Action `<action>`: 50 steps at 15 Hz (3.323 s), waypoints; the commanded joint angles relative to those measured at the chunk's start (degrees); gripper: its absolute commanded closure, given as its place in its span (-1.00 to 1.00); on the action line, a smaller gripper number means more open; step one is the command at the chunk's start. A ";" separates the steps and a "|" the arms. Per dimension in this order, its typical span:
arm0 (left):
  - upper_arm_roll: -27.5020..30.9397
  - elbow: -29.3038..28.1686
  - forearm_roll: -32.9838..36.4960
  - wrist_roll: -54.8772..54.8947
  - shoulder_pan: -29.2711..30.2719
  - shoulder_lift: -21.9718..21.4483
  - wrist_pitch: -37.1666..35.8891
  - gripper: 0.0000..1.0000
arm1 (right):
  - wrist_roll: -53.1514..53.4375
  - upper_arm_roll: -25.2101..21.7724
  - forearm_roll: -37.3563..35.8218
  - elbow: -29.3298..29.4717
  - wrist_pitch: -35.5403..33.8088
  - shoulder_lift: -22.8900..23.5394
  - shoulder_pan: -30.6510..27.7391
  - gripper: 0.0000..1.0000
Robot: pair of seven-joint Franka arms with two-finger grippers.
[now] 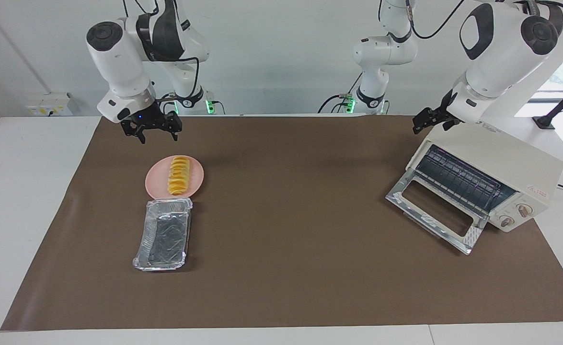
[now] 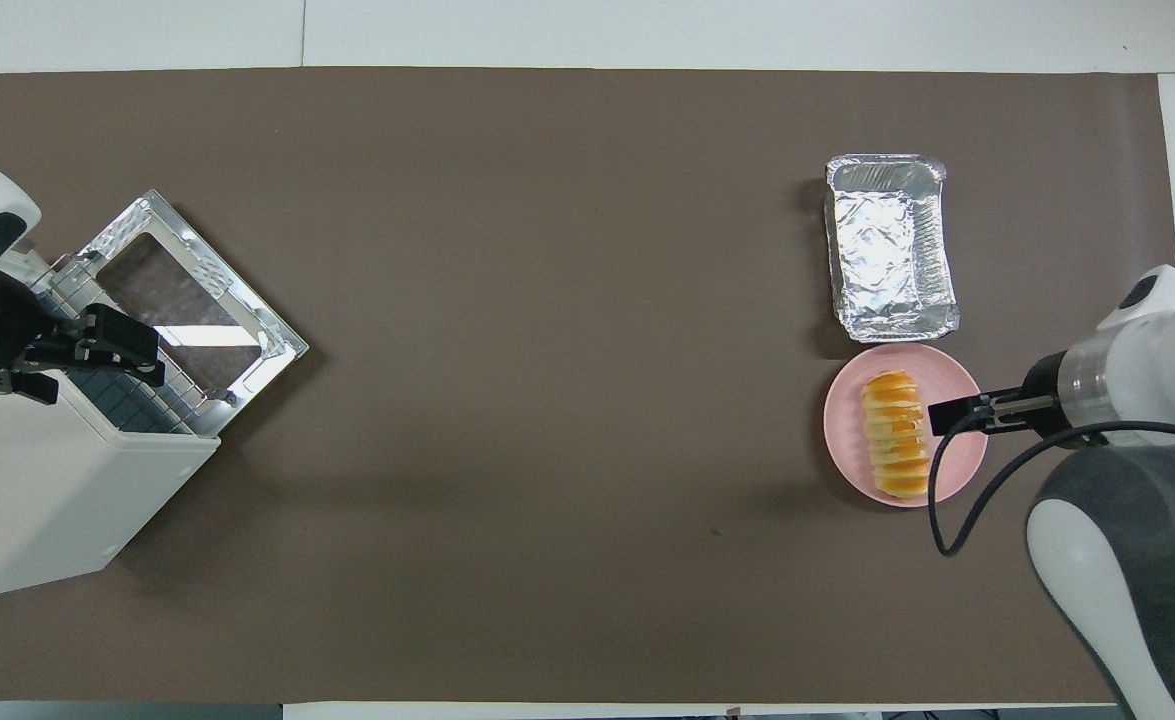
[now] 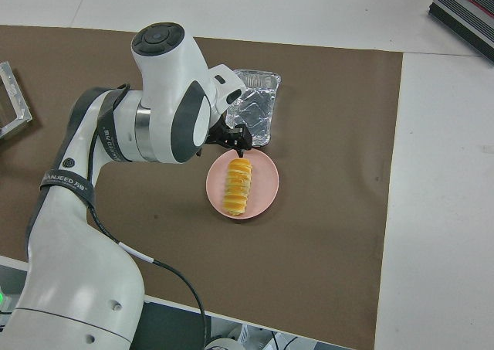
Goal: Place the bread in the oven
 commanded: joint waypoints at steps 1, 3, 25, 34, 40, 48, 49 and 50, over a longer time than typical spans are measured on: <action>-0.29 -0.49 -0.53 0.25 0.57 -0.79 0.53 -1.00 | 0.81 0.09 0.64 -3.99 6.17 2.45 0.25 -1.00; -0.29 -0.49 -0.53 0.34 0.57 -0.79 0.53 -1.00 | 0.47 0.09 0.64 -7.06 12.31 4.13 0.52 -1.00; -0.29 -0.49 -0.53 0.34 0.57 -0.79 0.53 -1.00 | -6.39 0.00 0.46 -15.34 29.92 11.08 0.17 -0.30; -0.29 -0.49 -0.53 0.34 0.57 -0.79 0.53 -1.00 | -6.92 -0.09 0.29 -13.85 29.13 11.43 -0.36 1.00; -0.29 -0.49 -0.53 0.25 0.57 -0.79 0.53 -1.00 | -7.01 -0.17 0.29 8.43 6.58 17.30 -1.85 1.00; -0.29 -0.49 -0.53 0.25 0.57 -0.79 0.53 -1.00 | -7.18 -0.26 -0.50 27.72 1.25 25.66 -1.15 1.00; -0.29 -0.49 -0.53 0.25 0.57 -0.79 0.53 -1.00 | -7.18 -0.26 -0.68 28.42 2.22 26.62 -1.15 1.00; -0.29 -0.49 -0.53 0.25 0.57 -0.79 0.53 -1.00 | -7.18 -0.26 -0.77 30.26 2.06 28.46 -1.24 1.00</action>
